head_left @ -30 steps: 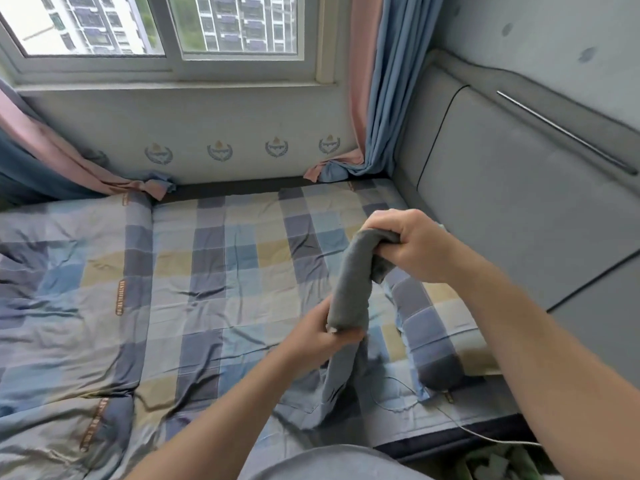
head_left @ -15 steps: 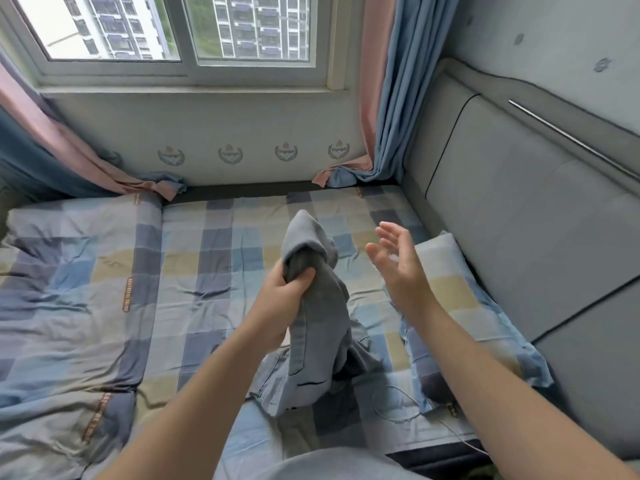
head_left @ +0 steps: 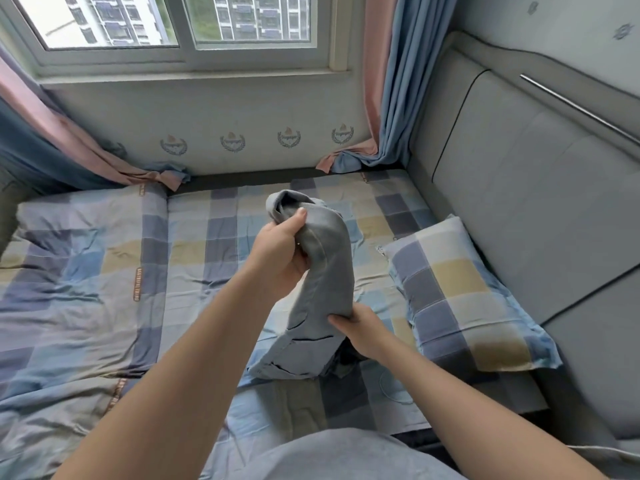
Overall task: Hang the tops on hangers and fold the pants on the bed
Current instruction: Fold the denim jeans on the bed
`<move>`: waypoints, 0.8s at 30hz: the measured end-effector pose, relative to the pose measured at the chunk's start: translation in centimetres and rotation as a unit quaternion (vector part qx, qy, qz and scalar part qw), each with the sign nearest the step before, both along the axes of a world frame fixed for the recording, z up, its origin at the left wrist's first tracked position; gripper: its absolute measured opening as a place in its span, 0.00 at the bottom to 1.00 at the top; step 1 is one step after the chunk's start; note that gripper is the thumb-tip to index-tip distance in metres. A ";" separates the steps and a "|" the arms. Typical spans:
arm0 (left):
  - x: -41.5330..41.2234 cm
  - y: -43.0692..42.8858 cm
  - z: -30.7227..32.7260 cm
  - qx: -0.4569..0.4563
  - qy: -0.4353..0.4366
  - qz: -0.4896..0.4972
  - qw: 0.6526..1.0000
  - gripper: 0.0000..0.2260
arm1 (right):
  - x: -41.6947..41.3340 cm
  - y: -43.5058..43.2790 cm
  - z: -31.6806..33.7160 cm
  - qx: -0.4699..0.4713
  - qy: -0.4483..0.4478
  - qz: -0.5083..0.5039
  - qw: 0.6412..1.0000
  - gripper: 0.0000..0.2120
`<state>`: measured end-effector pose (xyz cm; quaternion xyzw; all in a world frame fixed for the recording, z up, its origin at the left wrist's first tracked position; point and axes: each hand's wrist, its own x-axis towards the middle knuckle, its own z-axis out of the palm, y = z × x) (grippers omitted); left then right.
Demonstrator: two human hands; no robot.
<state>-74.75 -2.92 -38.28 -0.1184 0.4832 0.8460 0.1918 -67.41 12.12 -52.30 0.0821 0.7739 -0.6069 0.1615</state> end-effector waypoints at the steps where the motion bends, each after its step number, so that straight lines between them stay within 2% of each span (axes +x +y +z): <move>1: -0.1 -0.2 -0.1 0.015 -0.003 -0.004 1.000 0.16 | 0.0 0.2 0.2 -0.014 -0.001 -0.006 1.000 0.09; 3: -0.4 -0.8 -0.8 0.008 0.019 -0.015 1.000 0.19 | 0.0 0.6 0.8 -0.035 0.017 -0.022 0.999 0.08; 6: 0.0 -2.0 -2.3 -0.086 0.085 -0.073 0.990 0.20 | -0.2 1.3 3.0 -0.079 0.081 -0.059 0.992 0.10; 10: 1.9 -2.1 -5.4 -0.125 0.060 -0.153 0.978 0.30 | -1.4 1.7 6.7 -0.100 0.148 -0.091 0.980 0.08; 13: 3.9 -1.5 -7.8 -0.131 0.078 -0.198 0.968 0.23 | -2.1 1.6 8.4 -0.123 0.159 -0.100 0.974 0.07; 19: 6.8 0.1 -11.2 -0.274 0.138 -0.196 0.931 0.09 | -3.3 1.9 10.9 -0.175 0.159 -0.121 0.964 0.08; 22: 6.4 0.3 -11.3 -0.286 0.110 -0.166 0.937 0.08 | -3.6 2.0 11.0 -0.187 0.132 -0.102 0.968 0.10; 24: 5.9 0.1 -11.1 -0.275 0.099 -0.147 0.945 0.07 | -3.3 2.0 10.5 -0.157 0.118 -0.077 0.978 0.13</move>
